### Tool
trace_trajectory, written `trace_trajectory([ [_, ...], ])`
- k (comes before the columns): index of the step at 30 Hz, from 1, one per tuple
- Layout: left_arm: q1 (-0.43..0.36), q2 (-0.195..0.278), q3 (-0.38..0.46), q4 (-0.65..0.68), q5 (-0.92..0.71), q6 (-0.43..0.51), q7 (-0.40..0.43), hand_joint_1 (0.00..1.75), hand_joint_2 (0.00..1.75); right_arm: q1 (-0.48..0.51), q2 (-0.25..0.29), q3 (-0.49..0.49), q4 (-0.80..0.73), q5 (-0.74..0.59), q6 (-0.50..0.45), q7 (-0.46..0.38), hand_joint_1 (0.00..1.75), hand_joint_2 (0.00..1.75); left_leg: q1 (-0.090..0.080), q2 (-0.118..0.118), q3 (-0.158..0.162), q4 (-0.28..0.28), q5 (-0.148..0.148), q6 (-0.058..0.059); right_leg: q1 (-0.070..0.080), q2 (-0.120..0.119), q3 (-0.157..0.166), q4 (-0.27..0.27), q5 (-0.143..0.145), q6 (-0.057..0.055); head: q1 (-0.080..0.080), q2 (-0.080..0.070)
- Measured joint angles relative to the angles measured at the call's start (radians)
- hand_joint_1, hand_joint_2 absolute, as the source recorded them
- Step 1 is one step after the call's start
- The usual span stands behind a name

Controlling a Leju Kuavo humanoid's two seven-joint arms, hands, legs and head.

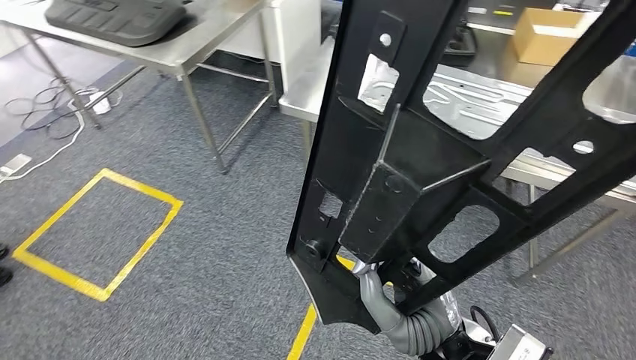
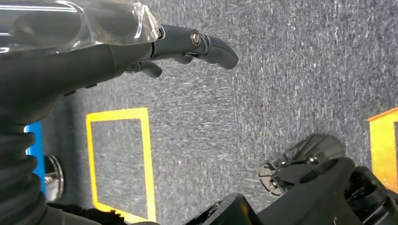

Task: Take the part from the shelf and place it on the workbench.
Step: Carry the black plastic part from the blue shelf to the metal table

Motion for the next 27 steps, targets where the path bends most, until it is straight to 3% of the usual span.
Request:
trace_trajectory([
  [2, -0.001, 0.001, 0.0, 0.001, 0.001, -0.001, 0.006, 0.0, 1.75, 0.0, -0.001, 0.0, -0.003, 0.001, 0.0, 0.001, 1.75, 1.75, 0.005, -0.042, -0.018, 0.047, -0.033, -0.012, -0.006, 0.023, 0.0, -0.004, 0.005, -0.013, -0.001, 0.0],
  [4, -0.001, 0.001, 0.0, 0.002, 0.002, -0.002, 0.01, 0.0, 1.75, -0.001, -0.001, 0.0, -0.005, 0.002, 0.0, 0.002, 1.75, 1.75, 0.008, -0.1, -0.076, 0.176, -0.099, -0.018, -0.008, 0.046, -0.002, -0.004, 0.009, -0.021, -0.002, 0.0],
  [6, 0.0, 0.001, 0.0, 0.003, 0.004, -0.004, 0.011, 0.0, 1.75, 0.001, -0.001, 0.0, -0.005, 0.002, -0.001, 0.003, 1.75, 1.75, 0.008, -0.115, -0.136, 0.297, -0.139, -0.02, -0.006, 0.075, -0.004, -0.004, 0.01, -0.025, -0.002, 0.0],
  [7, 0.001, 0.001, 0.0, 0.003, 0.005, -0.005, 0.011, 0.0, 1.75, 0.002, -0.001, 0.0, -0.005, 0.002, -0.002, 0.004, 1.75, 1.75, 0.008, -0.117, -0.144, 0.308, -0.131, -0.02, -0.005, 0.091, -0.004, -0.003, 0.011, -0.025, -0.002, 0.0],
  [8, 0.001, 0.002, 0.0, 0.003, 0.006, -0.005, 0.011, 0.0, 1.75, 0.003, -0.001, 0.0, -0.005, 0.002, -0.002, 0.004, 1.75, 1.75, 0.008, -0.121, -0.132, 0.277, -0.104, -0.018, -0.005, 0.107, -0.003, -0.003, 0.012, -0.025, -0.002, 0.0],
  [9, 0.0, 0.001, 0.0, 0.003, 0.006, -0.005, 0.011, 0.0, 1.75, 0.003, -0.001, 0.0, -0.005, 0.002, -0.003, 0.004, 1.75, 1.75, 0.01, -0.133, -0.105, 0.213, -0.066, -0.015, -0.005, 0.123, -0.002, -0.003, 0.012, -0.024, -0.002, 0.0],
  [11, -0.001, 0.001, 0.0, 0.003, 0.006, -0.006, 0.011, 0.0, 1.75, 0.003, -0.001, 0.0, -0.005, 0.002, -0.004, 0.005, 1.75, 1.75, 0.014, -0.189, -0.048, 0.073, -0.005, -0.007, -0.003, 0.151, -0.004, -0.001, 0.014, -0.018, -0.002, 0.0],
  [12, -0.001, 0.001, 0.0, 0.003, 0.006, -0.006, 0.01, 0.0, 1.75, 0.003, -0.002, 0.0, -0.005, 0.001, -0.005, 0.005, 1.75, 1.75, 0.015, -0.21, -0.032, 0.031, 0.008, -0.003, -0.002, 0.164, -0.007, -0.001, 0.015, -0.013, -0.002, 0.0],
  [13, 0.0, 0.0, 0.0, 0.003, 0.006, -0.006, 0.009, 0.0, 1.75, 0.004, -0.002, 0.0, -0.005, 0.001, -0.005, 0.005, 1.75, 1.75, 0.015, -0.219, -0.026, 0.013, 0.01, 0.002, -0.002, 0.177, -0.011, -0.001, 0.018, -0.007, -0.001, 0.0],
  [15, -0.002, -0.002, 0.0, 0.003, 0.006, -0.006, 0.006, 0.0, 1.75, 0.007, -0.004, -0.001, -0.006, 0.001, -0.006, 0.004, 1.75, 1.75, 0.014, -0.196, -0.022, 0.007, 0.014, 0.015, -0.005, 0.194, -0.018, -0.002, 0.021, 0.005, -0.001, 0.0],
  [17, -0.005, -0.005, 0.0, 0.003, 0.005, -0.004, 0.004, 0.0, 1.75, 0.009, -0.006, -0.002, -0.007, 0.0, -0.007, 0.002, 1.75, 1.75, 0.016, -0.171, -0.017, 0.001, 0.02, 0.029, -0.003, 0.149, -0.037, 0.034, -0.002, 0.014, 0.0, 0.0],
  [19, -0.003, -0.006, 0.0, 0.004, 0.005, 0.0, 0.003, 0.0, 1.75, 0.008, -0.007, -0.003, -0.007, 0.0, -0.008, 0.0, 1.75, 1.75, 0.015, -0.143, -0.017, -0.002, 0.022, 0.036, -0.002, 0.083, -0.089, 0.146, -0.064, 0.021, 0.003, 0.0],
  [21, 0.001, -0.005, 0.0, 0.004, 0.006, 0.003, 0.004, 0.0, 1.75, 0.008, -0.008, -0.004, -0.007, 0.0, -0.008, -0.002, 1.75, 1.75, 0.014, -0.112, -0.017, -0.002, 0.02, 0.038, -0.007, 0.062, -0.149, 0.27, -0.113, 0.027, 0.003, 0.0],
  [22, 0.002, -0.005, 0.0, 0.004, 0.006, 0.005, 0.004, 0.0, 1.75, 0.009, -0.008, -0.004, -0.007, 0.0, -0.008, -0.003, 1.75, 1.75, 0.014, -0.098, -0.017, -0.002, 0.018, 0.038, -0.009, 0.058, -0.158, 0.292, -0.113, 0.03, 0.003, 0.0],
  [23, 0.002, -0.004, 0.0, 0.004, 0.006, 0.006, 0.004, 0.0, 1.75, 0.009, -0.008, -0.004, -0.007, 0.0, -0.008, -0.004, 1.75, 1.75, 0.014, -0.084, -0.016, -0.002, 0.017, 0.036, -0.011, 0.053, -0.147, 0.272, -0.095, 0.032, 0.003, 0.0],
  [24, 0.001, -0.004, 0.0, 0.004, 0.006, 0.007, 0.004, 0.0, 1.75, 0.009, -0.008, -0.004, -0.007, 0.0, -0.008, -0.005, 1.75, 1.75, 0.015, -0.072, -0.014, -0.002, 0.014, 0.033, -0.013, 0.043, -0.116, 0.215, -0.064, 0.033, 0.003, 0.0],
  [26, 0.001, -0.002, 0.0, 0.004, 0.006, 0.009, 0.003, 0.0, 1.75, 0.009, -0.008, -0.004, -0.007, -0.001, -0.008, -0.007, 1.75, 1.75, 0.011, -0.053, -0.007, 0.0, 0.007, 0.024, -0.013, -0.001, -0.037, 0.072, -0.011, 0.031, 0.003, 0.0],
  [27, 0.001, -0.001, 0.0, 0.004, 0.006, 0.01, 0.002, 0.0, 1.75, 0.008, -0.008, -0.004, -0.007, -0.001, -0.008, -0.009, 1.75, 1.75, 0.007, -0.044, -0.004, 0.0, 0.004, 0.018, -0.011, -0.018, -0.013, 0.027, 0.001, 0.027, 0.002, 0.0],
])
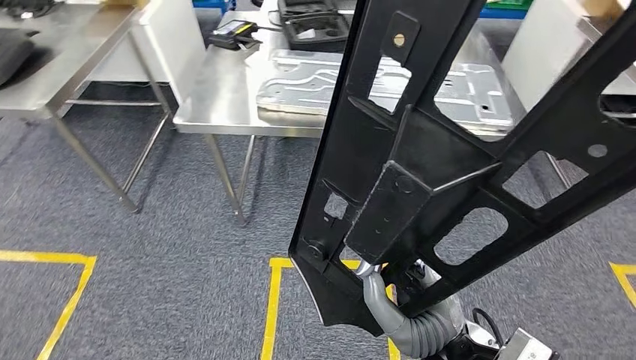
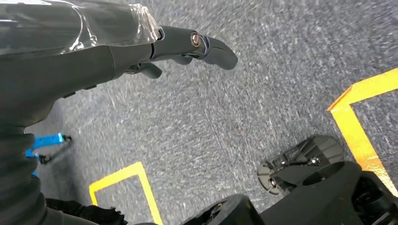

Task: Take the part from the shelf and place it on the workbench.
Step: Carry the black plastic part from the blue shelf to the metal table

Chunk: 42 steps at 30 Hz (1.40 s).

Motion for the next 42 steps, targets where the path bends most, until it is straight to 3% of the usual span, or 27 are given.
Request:
trace_trajectory([
  [1, 0.0, 0.001, 0.0, 0.0, 0.0, 0.0, -0.001, 0.0, 1.75, 0.0, 0.0, 0.0, 0.0, 0.0, 0.0, -0.002, 1.75, 1.75, -0.003, 0.008, 0.003, 0.0, -0.003, -0.006, 0.002, -0.007, 0.01, -0.021, 0.002, -0.006, -0.001, 0.0],
  [3, -0.001, 0.003, 0.0, 0.0, 0.0, 0.001, -0.002, 0.0, 1.75, 0.001, 0.0, -0.001, 0.0, -0.002, -0.001, -0.006, 1.75, 1.75, -0.004, 0.023, 0.009, -0.002, -0.009, -0.017, 0.005, 0.013, 0.008, -0.024, 0.001, -0.019, -0.001, 0.0],
  [5, -0.003, 0.004, 0.0, 0.0, 0.0, 0.002, -0.004, 0.0, 1.75, 0.001, 0.0, -0.003, 0.0, -0.004, -0.001, -0.011, 1.75, 1.75, 0.002, -0.003, 0.0, 0.026, -0.032, -0.029, 0.001, 0.035, 0.008, -0.026, 0.004, -0.032, -0.002, 0.0],
  [7, -0.004, 0.005, 0.0, 0.0, 0.0, 0.002, -0.007, 0.0, 1.75, 0.0, 0.0, -0.003, 0.0, -0.006, 0.0, -0.016, 1.75, 1.75, 0.005, -0.052, -0.052, 0.141, -0.095, -0.037, -0.002, 0.055, 0.007, -0.028, 0.006, -0.041, -0.004, 0.0],
  [9, -0.002, 0.005, 0.0, 0.0, 0.001, 0.001, -0.009, 0.0, 1.75, 0.0, 0.0, -0.003, 0.0, -0.006, 0.0, -0.02, 1.75, 1.75, 0.005, -0.071, -0.124, 0.289, -0.153, -0.039, -0.001, 0.08, 0.005, -0.027, 0.007, -0.045, -0.004, 0.0],
  [10, -0.001, 0.005, 0.0, 0.0, 0.002, 0.001, -0.009, 0.0, 1.75, 0.001, 0.0, -0.003, 0.0, -0.006, 0.0, -0.02, 1.75, 1.75, 0.005, -0.072, -0.144, 0.323, -0.156, -0.039, 0.0, 0.092, 0.005, -0.027, 0.008, -0.045, -0.004, 0.0],
  [11, -0.001, 0.005, 0.0, 0.0, 0.002, 0.001, -0.009, 0.0, 1.75, 0.001, 0.0, -0.003, 0.0, -0.005, -0.001, -0.02, 1.75, 1.75, 0.004, -0.073, -0.144, 0.316, -0.138, -0.037, 0.001, 0.104, 0.007, -0.027, 0.008, -0.045, -0.004, 0.0],
  [12, -0.001, 0.005, 0.0, 0.0, 0.002, 0.001, -0.009, 0.0, 1.75, 0.001, 0.0, -0.003, 0.0, -0.003, -0.002, -0.021, 1.75, 1.75, 0.004, -0.075, -0.124, 0.264, -0.102, -0.033, 0.001, 0.114, 0.009, -0.027, 0.008, -0.045, -0.004, 0.0],
  [14, -0.004, 0.005, 0.0, 0.0, 0.003, 0.001, -0.01, 0.0, 1.75, 0.002, 0.0, -0.003, 0.0, 0.006, -0.005, -0.023, 1.75, 1.75, 0.003, -0.088, -0.06, 0.109, -0.025, -0.023, 0.003, 0.13, 0.013, -0.026, 0.007, -0.043, -0.005, 0.0],
  [15, -0.006, 0.005, 0.0, 0.0, 0.003, 0.001, -0.01, 0.0, 1.75, 0.002, 0.0, -0.003, 0.0, 0.011, -0.007, -0.024, 1.75, 1.75, 0.002, -0.094, -0.038, 0.051, -0.002, -0.018, 0.005, 0.135, 0.013, -0.025, 0.006, -0.039, -0.004, 0.0],
  [16, -0.007, 0.005, 0.0, 0.0, 0.004, 0.002, -0.01, 0.0, 1.75, 0.003, 0.0, -0.004, 0.0, 0.015, -0.008, -0.024, 1.75, 1.75, 0.0, -0.1, -0.027, 0.019, 0.008, -0.013, 0.006, 0.139, 0.012, -0.026, 0.006, -0.035, -0.004, 0.0],
  [18, -0.008, 0.004, 0.0, 0.0, 0.006, 0.003, -0.01, 0.0, 1.75, 0.005, 0.0, -0.004, 0.0, 0.02, -0.008, -0.025, 1.75, 1.75, -0.001, -0.101, -0.024, 0.008, 0.012, -0.003, 0.006, 0.142, 0.01, -0.029, 0.007, -0.024, -0.003, 0.0],
  [20, -0.008, 0.003, 0.0, 0.0, 0.009, 0.004, -0.011, 0.0, 1.75, 0.007, 0.0, -0.006, 0.0, 0.024, -0.009, -0.025, 1.75, 1.75, 0.001, -0.097, -0.02, 0.002, 0.02, 0.01, 0.005, 0.126, 0.004, -0.012, -0.007, -0.014, -0.002, 0.0],
  [22, -0.007, 0.002, 0.0, 0.0, 0.011, 0.007, -0.011, 0.0, 1.75, 0.008, 0.0, -0.008, 0.0, 0.025, -0.01, -0.026, 1.75, 1.75, 0.005, -0.09, -0.018, -0.003, 0.025, 0.019, 0.004, 0.095, -0.037, 0.083, -0.064, -0.007, -0.001, 0.0],
  [24, -0.005, 0.002, 0.0, 0.0, 0.013, 0.01, -0.012, 0.0, 1.75, 0.008, 0.0, -0.009, 0.0, 0.025, -0.01, -0.026, 1.75, 1.75, 0.005, -0.082, -0.02, -0.003, 0.025, 0.021, 0.003, 0.079, -0.103, 0.224, -0.129, -0.001, -0.001, 0.0],
  [25, -0.004, 0.002, 0.0, 0.0, 0.014, 0.012, -0.013, 0.0, 1.75, 0.008, 0.0, -0.009, 0.0, 0.025, -0.01, -0.026, 1.75, 1.75, 0.005, -0.079, -0.02, -0.002, 0.025, 0.021, 0.003, 0.076, -0.123, 0.265, -0.139, 0.001, -0.001, 0.0],
  [26, -0.004, 0.002, 0.0, 0.0, 0.016, 0.014, -0.015, 0.0, 1.75, 0.009, 0.0, -0.009, 0.0, 0.025, -0.01, -0.026, 1.75, 1.75, 0.005, -0.076, -0.02, -0.002, 0.024, 0.02, 0.002, 0.075, -0.124, 0.268, -0.129, 0.002, -0.001, 0.0],
  [27, -0.004, 0.001, 0.0, 0.0, 0.017, 0.016, -0.017, 0.0, 1.75, 0.009, 0.0, -0.009, 0.0, 0.025, -0.01, -0.026, 1.75, 1.75, 0.006, -0.074, -0.018, -0.002, 0.022, 0.018, 0.001, 0.073, -0.103, 0.225, -0.101, 0.002, -0.001, 0.0],
  [29, -0.005, 0.001, 0.0, 0.0, 0.019, 0.019, -0.021, 0.0, 1.75, 0.009, 0.0, -0.01, 0.0, 0.026, -0.01, -0.026, 1.75, 1.75, 0.005, -0.072, -0.013, -0.001, 0.018, 0.012, -0.001, 0.063, -0.025, 0.074, -0.035, 0.002, -0.001, 0.0],
  [31, -0.006, 0.002, 0.0, 0.0, 0.02, 0.02, -0.023, 0.0, 1.75, 0.009, 0.001, -0.011, 0.0, 0.027, -0.01, -0.026, 1.75, 1.75, 0.001, -0.071, -0.011, -0.001, 0.012, 0.002, 0.002, 0.058, 0.022, -0.019, -0.009, -0.007, -0.002, 0.0],
  [34, -0.006, 0.002, 0.0, 0.0, 0.022, 0.021, -0.025, 0.0, 1.75, 0.009, 0.001, -0.013, 0.0, 0.027, -0.009, -0.026, 1.75, 1.75, 0.001, -0.069, -0.01, -0.001, 0.007, -0.016, 0.005, 0.064, 0.025, -0.031, -0.01, -0.028, -0.002, 0.0],
  [36, -0.007, 0.003, 0.0, 0.0, 0.023, 0.021, -0.026, 0.0, 1.75, 0.009, 0.001, -0.013, 0.0, 0.027, -0.009, -0.027, 1.75, 1.75, 0.005, -0.071, -0.031, 0.047, -0.022, -0.027, 0.003, 0.065, 0.028, -0.033, -0.009, -0.04, -0.003, 0.0],
  [39, -0.006, 0.004, 0.0, 0.0, 0.026, 0.021, -0.027, 0.0, 1.75, 0.009, 0.001, -0.013, 0.0, 0.027, -0.008, -0.027, 1.75, 1.75, 0.006, -0.074, -0.138, 0.258, -0.111, -0.037, 0.003, 0.068, 0.03, -0.033, -0.011, -0.05, -0.005, 0.0],
  [40, -0.005, 0.004, 0.0, 0.0, 0.026, 0.021, -0.027, 0.0, 1.75, 0.009, 0.001, -0.013, 0.0, 0.027, -0.008, -0.026, 1.75, 1.75, 0.006, -0.074, -0.17, 0.312, -0.123, -0.037, 0.005, 0.07, 0.03, -0.033, -0.012, -0.051, -0.004, 0.0],
  [41, -0.004, 0.004, 0.0, 0.0, 0.026, 0.021, -0.027, 0.0, 1.75, 0.009, 0.001, -0.013, 0.0, 0.027, -0.008, -0.026, 1.75, 1.75, 0.005, -0.074, -0.183, 0.326, -0.115, -0.036, 0.006, 0.073, 0.032, -0.033, -0.013, -0.051, -0.004, 0.0],
  [42, -0.004, 0.004, 0.0, 0.0, 0.026, 0.021, -0.027, 0.0, 1.75, 0.009, 0.001, -0.013, 0.0, 0.027, -0.008, -0.026, 1.75, 1.75, 0.005, -0.074, -0.174, 0.294, -0.086, -0.032, 0.007, 0.076, 0.035, -0.033, -0.015, -0.051, -0.004, 0.0],
])
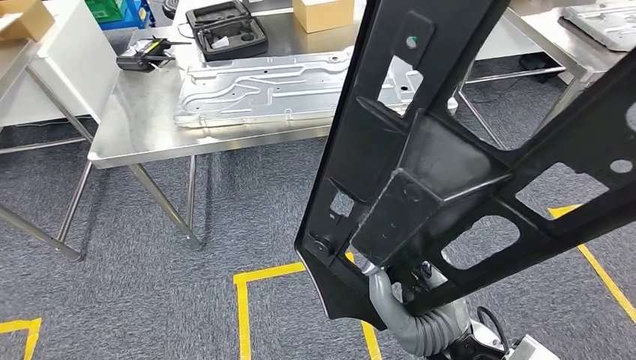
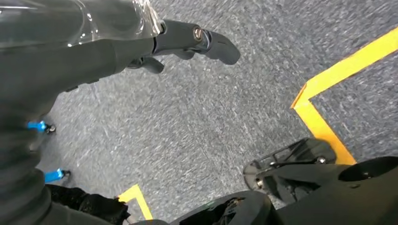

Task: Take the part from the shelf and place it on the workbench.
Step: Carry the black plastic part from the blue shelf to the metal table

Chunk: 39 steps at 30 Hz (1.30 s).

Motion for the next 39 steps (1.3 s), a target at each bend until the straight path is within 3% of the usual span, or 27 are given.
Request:
trace_trajectory([
  [2, 0.0, 0.0, 0.0, 0.0, 0.0, 0.0, 0.0, 0.0, 1.75, 0.0, 0.0, 0.0, 0.0, 0.0, 0.0, 0.0, 1.75, 1.75, -0.004, -0.005, 0.06, -0.148, 0.082, 0.014, 0.002, 0.006, 0.008, 0.0, -0.005, 0.002, 0.0, 0.0],
  [4, -0.001, 0.001, 0.0, 0.0, 0.0, 0.0, 0.0, 0.0, 1.75, 0.0, 0.0, 0.0, 0.0, 0.0, 0.0, 0.0, 1.75, 1.75, -0.01, -0.009, 0.108, -0.26, 0.125, 0.027, 0.006, 0.01, 0.012, 0.001, -0.011, 0.008, 0.001, 0.0],
  [7, -0.002, 0.0, 0.0, 0.0, 0.0, 0.0, -0.001, 0.0, 1.75, 0.0, 0.001, 0.0, 0.0, 0.0, 0.0, 0.0, 1.75, 1.75, -0.012, -0.009, 0.119, -0.287, 0.127, 0.038, 0.005, 0.013, 0.013, 0.0, -0.019, 0.022, 0.001, 0.0],
  [9, -0.002, -0.002, 0.0, 0.0, 0.001, 0.0, -0.002, 0.0, 1.75, 0.0, 0.001, -0.001, -0.001, 0.001, 0.001, -0.001, 1.75, 1.75, -0.007, -0.007, 0.128, -0.295, 0.129, 0.047, 0.005, 0.008, 0.002, 0.033, -0.04, 0.032, 0.002, 0.0],
  [10, -0.003, -0.003, 0.0, 0.0, 0.001, 0.0, -0.002, 0.0, 1.75, 0.0, 0.001, -0.002, -0.001, 0.001, 0.002, -0.002, 1.75, 1.75, -0.004, -0.006, 0.134, -0.298, 0.129, 0.051, 0.004, 0.005, -0.019, 0.081, -0.065, 0.037, 0.003, 0.0],
  [12, -0.002, -0.003, 0.0, 0.0, 0.002, 0.0, -0.003, 0.0, 1.75, 0.0, 0.001, -0.002, 0.0, 0.002, 0.006, -0.004, 1.75, 1.75, -0.003, -0.005, 0.139, -0.298, 0.125, 0.055, 0.0, 0.002, -0.093, 0.222, -0.123, 0.044, 0.004, 0.0],
  [13, -0.002, -0.003, 0.0, 0.0, 0.002, 0.0, -0.003, 0.0, 1.75, 0.001, 0.002, -0.002, 0.0, 0.003, 0.007, -0.004, 1.75, 1.75, -0.003, -0.005, 0.141, -0.298, 0.122, 0.055, -0.003, 0.001, -0.129, 0.279, -0.138, 0.047, 0.004, 0.0],
  [14, -0.002, -0.003, 0.0, 0.0, 0.002, 0.0, -0.003, 0.0, 1.75, 0.001, 0.002, -0.002, 0.0, 0.003, 0.008, -0.004, 1.75, 1.75, -0.002, -0.005, 0.144, -0.298, 0.119, 0.054, -0.005, 0.0, -0.148, 0.303, -0.133, 0.049, 0.004, 0.0],
  [15, -0.001, -0.003, 0.0, 0.0, 0.002, 0.0, -0.003, 0.0, 1.75, 0.001, 0.002, -0.002, 0.001, 0.003, 0.008, -0.004, 1.75, 1.75, -0.001, -0.005, 0.149, -0.297, 0.115, 0.053, -0.007, -0.002, -0.147, 0.286, -0.108, 0.051, 0.004, 0.0],
  [17, -0.001, -0.003, 0.0, 0.0, 0.002, 0.0, -0.003, 0.0, 1.75, 0.001, 0.002, -0.002, 0.001, 0.003, 0.008, -0.005, 1.75, 1.75, 0.001, -0.006, 0.163, -0.297, 0.104, 0.046, -0.011, -0.009, -0.092, 0.15, -0.025, 0.053, 0.005, 0.0],
  [19, -0.002, -0.002, 0.0, 0.0, 0.002, 0.0, -0.003, 0.0, 1.75, 0.001, 0.002, -0.002, 0.001, 0.003, 0.008, -0.006, 1.75, 1.75, -0.001, -0.006, 0.172, -0.295, 0.093, 0.034, -0.01, -0.014, -0.039, 0.034, 0.021, 0.049, 0.004, 0.0],
  [20, -0.003, -0.002, 0.0, 0.0, 0.002, 0.0, -0.003, 0.0, 1.75, 0.001, 0.002, -0.003, 0.002, 0.003, 0.008, -0.007, 1.75, 1.75, -0.003, -0.006, 0.173, -0.295, 0.089, 0.028, -0.008, -0.014, -0.03, 0.012, 0.023, 0.044, 0.004, 0.0],
  [24, -0.003, 0.0, 0.0, 0.0, 0.003, 0.0, -0.004, 0.0, 1.75, 0.001, 0.003, -0.003, 0.002, 0.003, 0.011, -0.009, 1.75, 1.75, 0.0, -0.005, 0.169, -0.273, 0.063, 0.006, -0.007, -0.007, -0.022, 0.009, 0.009, 0.016, 0.002, 0.0],
  [26, -0.003, 0.0, 0.0, 0.0, 0.003, -0.001, -0.005, 0.0, 1.75, 0.001, 0.004, -0.003, 0.002, 0.003, 0.011, -0.009, 1.75, 1.75, 0.002, -0.006, 0.118, -0.168, 0.019, -0.002, -0.009, -0.007, -0.011, 0.008, 0.002, 0.006, -0.001, 0.0],
  [28, -0.002, 0.0, 0.0, 0.0, 0.003, -0.002, -0.006, 0.0, 1.75, 0.001, 0.004, -0.003, 0.002, 0.003, 0.011, -0.01, 1.75, 1.75, 0.001, -0.006, 0.028, -0.018, -0.03, -0.004, -0.006, -0.006, -0.004, 0.008, -0.006, 0.001, -0.002, 0.0],
  [29, -0.001, 0.0, 0.0, 0.0, 0.003, -0.002, -0.005, 0.0, 1.75, 0.001, 0.004, -0.003, 0.002, 0.003, 0.012, -0.01, 1.75, 1.75, 0.0, -0.006, -0.006, 0.028, -0.033, -0.002, -0.004, -0.004, 0.001, 0.008, -0.01, 0.001, -0.002, 0.0],
  [30, -0.001, 0.0, 0.0, 0.0, 0.003, -0.003, -0.005, 0.0, 1.75, 0.002, 0.004, -0.002, 0.002, 0.003, 0.012, -0.01, 1.75, 1.75, -0.001, -0.007, -0.019, 0.032, -0.014, 0.002, -0.002, -0.002, 0.008, 0.008, -0.016, 0.001, -0.002, 0.0],
  [31, 0.0, 0.0, 0.0, 0.0, 0.003, -0.003, -0.005, 0.0, 1.75, 0.002, 0.004, -0.003, 0.003, 0.003, 0.012, -0.01, 1.75, 1.75, -0.003, -0.007, -0.011, -0.008, 0.024, 0.009, 0.001, 0.001, 0.017, 0.008, -0.022, 0.001, -0.002, 0.0],
  [32, 0.0, 0.0, 0.0, 0.0, 0.003, -0.003, -0.005, 0.0, 1.75, 0.002, 0.005, -0.003, 0.003, 0.003, 0.013, -0.01, 1.75, 1.75, -0.007, -0.008, 0.018, -0.085, 0.075, 0.018, 0.002, 0.002, 0.028, 0.007, -0.03, 0.002, -0.002, 0.0],
  [34, -0.001, 0.002, 0.0, 0.0, 0.003, -0.003, -0.006, 0.0, 1.75, 0.002, 0.005, -0.003, 0.003, 0.004, 0.014, -0.01, 1.75, 1.75, -0.018, -0.007, 0.075, -0.223, 0.134, 0.037, 0.006, 0.005, 0.046, 0.005, -0.044, 0.008, -0.001, 0.0],
  [35, -0.001, 0.002, 0.0, 0.0, 0.003, -0.003, -0.006, 0.0, 1.75, 0.002, 0.005, -0.003, 0.003, 0.004, 0.015, -0.011, 1.75, 1.75, -0.022, -0.007, 0.091, -0.259, 0.142, 0.045, 0.006, 0.005, 0.051, 0.002, -0.049, 0.013, -0.001, 0.0],
  [39, 0.0, 0.0, 0.0, 0.0, 0.003, -0.003, -0.006, 0.0, 1.75, 0.001, 0.006, -0.003, 0.003, 0.004, 0.016, -0.011, 1.75, 1.75, -0.017, -0.006, 0.12, -0.286, 0.131, 0.058, 0.006, 0.003, 0.055, 0.03, -0.058, 0.033, 0.0, 0.0],
])
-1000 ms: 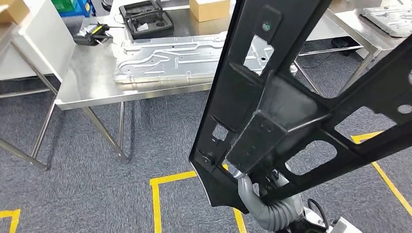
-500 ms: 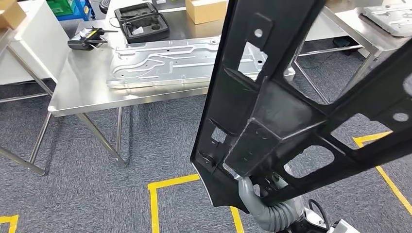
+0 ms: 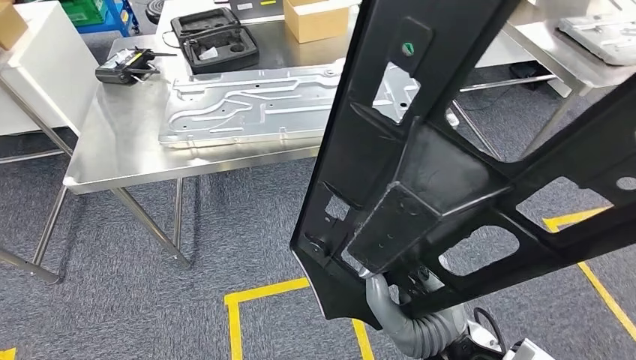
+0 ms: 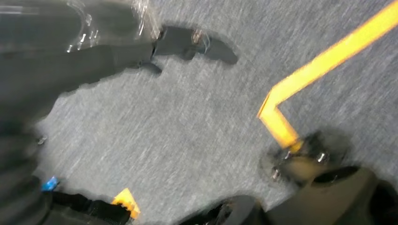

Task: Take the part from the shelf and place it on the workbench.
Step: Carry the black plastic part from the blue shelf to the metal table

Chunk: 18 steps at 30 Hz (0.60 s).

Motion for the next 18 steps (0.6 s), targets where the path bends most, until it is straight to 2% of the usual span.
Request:
trace_trajectory([
  [1, -0.001, -0.001, 0.0, 0.0, 0.0, 0.0, 0.0, 0.0, 1.75, -0.001, 0.0, -0.001, 0.0, 0.0, 0.0, 0.0, 1.75, 1.75, 0.003, -0.001, 0.01, -0.003, -0.003, 0.003, -0.001, -0.001, -0.016, 0.035, -0.016, 0.004, 0.001, 0.0],
  [2, -0.001, -0.002, 0.0, 0.0, 0.0, 0.0, 0.0, 0.0, 1.75, -0.001, 0.0, -0.002, 0.0, 0.0, 0.0, 0.0, 1.75, 1.75, 0.005, 0.0, 0.017, -0.004, -0.006, 0.006, -0.002, -0.002, -0.047, 0.091, -0.038, 0.009, 0.002, 0.0],
  [4, -0.001, -0.002, 0.0, 0.0, 0.0, -0.001, 0.0, 0.0, 1.75, 0.001, 0.0, -0.003, 0.0, 0.001, 0.0, 0.0, 1.75, 1.75, 0.006, 0.0, 0.028, -0.005, -0.018, 0.008, -0.005, -0.003, -0.133, 0.222, -0.086, 0.015, 0.002, 0.0],
  [5, 0.0, -0.002, 0.0, 0.0, 0.0, -0.001, 0.0, 0.0, 1.75, 0.002, 0.0, -0.003, 0.0, 0.001, 0.0, 0.0, 1.75, 1.75, 0.006, 0.0, 0.035, -0.004, -0.025, 0.008, -0.006, -0.004, -0.169, 0.263, -0.096, 0.017, 0.002, 0.0],
  [6, 0.001, -0.002, 0.0, 0.0, -0.001, -0.002, 0.0, 0.0, 1.75, 0.004, 0.0, -0.003, 0.0, 0.002, 0.0, 0.0, 1.75, 1.75, 0.006, 0.0, 0.044, -0.004, -0.033, 0.007, -0.007, -0.005, -0.188, 0.268, -0.086, 0.019, 0.002, 0.0],
  [7, 0.002, -0.002, 0.0, 0.0, -0.001, -0.002, 0.0, 0.0, 1.75, 0.005, 0.0, -0.003, 0.0, 0.002, 0.0, 0.0, 1.75, 1.75, 0.007, -0.001, 0.057, -0.004, -0.043, 0.006, -0.008, -0.006, -0.188, 0.236, -0.055, 0.02, 0.002, 0.0],
  [9, 0.003, -0.003, 0.0, 0.0, -0.001, -0.003, 0.0, 0.0, 1.75, 0.005, 0.0, -0.003, 0.0, 0.002, 0.0, 0.0, 1.75, 1.75, 0.007, -0.001, 0.082, -0.004, -0.063, 0.0, -0.009, -0.013, -0.154, 0.1, 0.048, 0.017, 0.002, 0.0],
  [10, 0.003, -0.003, 0.0, 0.0, 0.0, -0.003, 0.0, 0.0, 1.75, 0.005, 0.0, -0.003, 0.0, 0.002, 0.0, 0.0, 1.75, 1.75, 0.006, -0.002, 0.091, -0.005, -0.073, -0.005, -0.007, -0.017, -0.139, 0.042, 0.081, 0.013, 0.002, 0.0],
  [11, 0.002, -0.003, 0.0, 0.0, 0.0, -0.003, 0.001, 0.0, 1.75, 0.006, 0.001, -0.003, 0.0, 0.002, 0.0, 0.0, 1.75, 1.75, 0.005, -0.001, 0.095, -0.006, -0.081, -0.011, -0.004, -0.02, -0.13, 0.006, 0.103, 0.006, 0.001, 0.0],
  [14, 0.001, -0.003, 0.0, 0.0, 0.0, -0.001, 0.001, 0.0, 1.75, 0.009, 0.001, -0.004, 0.0, 0.002, 0.0, 0.0, 1.75, 1.75, 0.002, 0.0, 0.102, 0.001, -0.091, -0.028, -0.003, -0.017, -0.122, -0.01, 0.101, -0.015, -0.001, 0.0],
  [15, 0.0, -0.002, 0.0, 0.0, -0.001, 0.0, 0.0, 0.0, 1.75, 0.009, 0.002, -0.004, 0.0, 0.002, 0.0, 0.0, 1.75, 1.75, 0.003, -0.001, 0.097, 0.022, -0.091, -0.032, -0.006, -0.016, -0.114, -0.012, 0.096, -0.022, -0.002, 0.0],
  [16, -0.001, -0.002, 0.0, 0.0, 0.0, 0.001, 0.0, 0.0, 1.75, 0.009, 0.002, -0.004, 0.0, 0.003, 0.001, 0.0, 1.75, 1.75, 0.004, -0.001, 0.077, 0.062, -0.096, -0.037, -0.008, -0.016, -0.104, -0.013, 0.091, -0.027, -0.004, 0.0],
  [18, -0.003, -0.002, 0.0, 0.0, 0.0, 0.001, -0.002, 0.0, 1.75, 0.008, 0.002, -0.004, 0.0, 0.002, 0.002, -0.001, 1.75, 1.75, 0.008, -0.002, -0.001, 0.193, -0.125, -0.047, -0.009, -0.015, -0.087, -0.015, 0.078, -0.034, -0.007, 0.0],
])
